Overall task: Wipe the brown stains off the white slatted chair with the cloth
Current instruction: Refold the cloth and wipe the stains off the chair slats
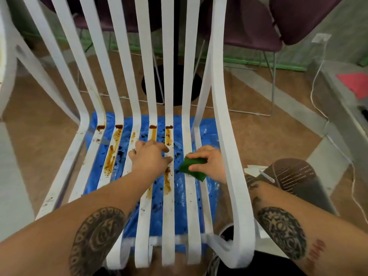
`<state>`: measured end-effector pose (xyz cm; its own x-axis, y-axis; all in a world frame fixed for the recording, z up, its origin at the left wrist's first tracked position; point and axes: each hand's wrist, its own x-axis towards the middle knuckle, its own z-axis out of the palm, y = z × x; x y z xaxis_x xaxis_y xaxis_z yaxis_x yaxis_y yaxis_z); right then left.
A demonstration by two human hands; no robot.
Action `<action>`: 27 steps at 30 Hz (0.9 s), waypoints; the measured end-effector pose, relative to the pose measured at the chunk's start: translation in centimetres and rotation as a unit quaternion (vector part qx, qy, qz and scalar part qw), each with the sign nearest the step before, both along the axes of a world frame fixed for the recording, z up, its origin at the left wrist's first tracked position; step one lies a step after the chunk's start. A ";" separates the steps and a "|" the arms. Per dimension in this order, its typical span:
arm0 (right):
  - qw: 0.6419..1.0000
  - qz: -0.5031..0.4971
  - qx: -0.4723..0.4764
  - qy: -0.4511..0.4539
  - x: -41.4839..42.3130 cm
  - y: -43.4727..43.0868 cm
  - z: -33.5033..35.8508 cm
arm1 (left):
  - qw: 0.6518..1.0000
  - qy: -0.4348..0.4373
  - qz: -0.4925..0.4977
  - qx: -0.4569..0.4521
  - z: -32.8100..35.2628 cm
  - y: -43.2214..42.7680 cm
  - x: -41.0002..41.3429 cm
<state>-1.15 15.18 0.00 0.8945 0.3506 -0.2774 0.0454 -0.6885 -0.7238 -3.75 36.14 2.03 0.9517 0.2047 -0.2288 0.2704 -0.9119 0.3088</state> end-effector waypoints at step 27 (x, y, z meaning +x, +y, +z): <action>0.953 0.243 -0.178 -0.017 -3.8 -1.4 2.4 | 0.999 0.023 -0.034 -0.005 1.2 0.5 -3.3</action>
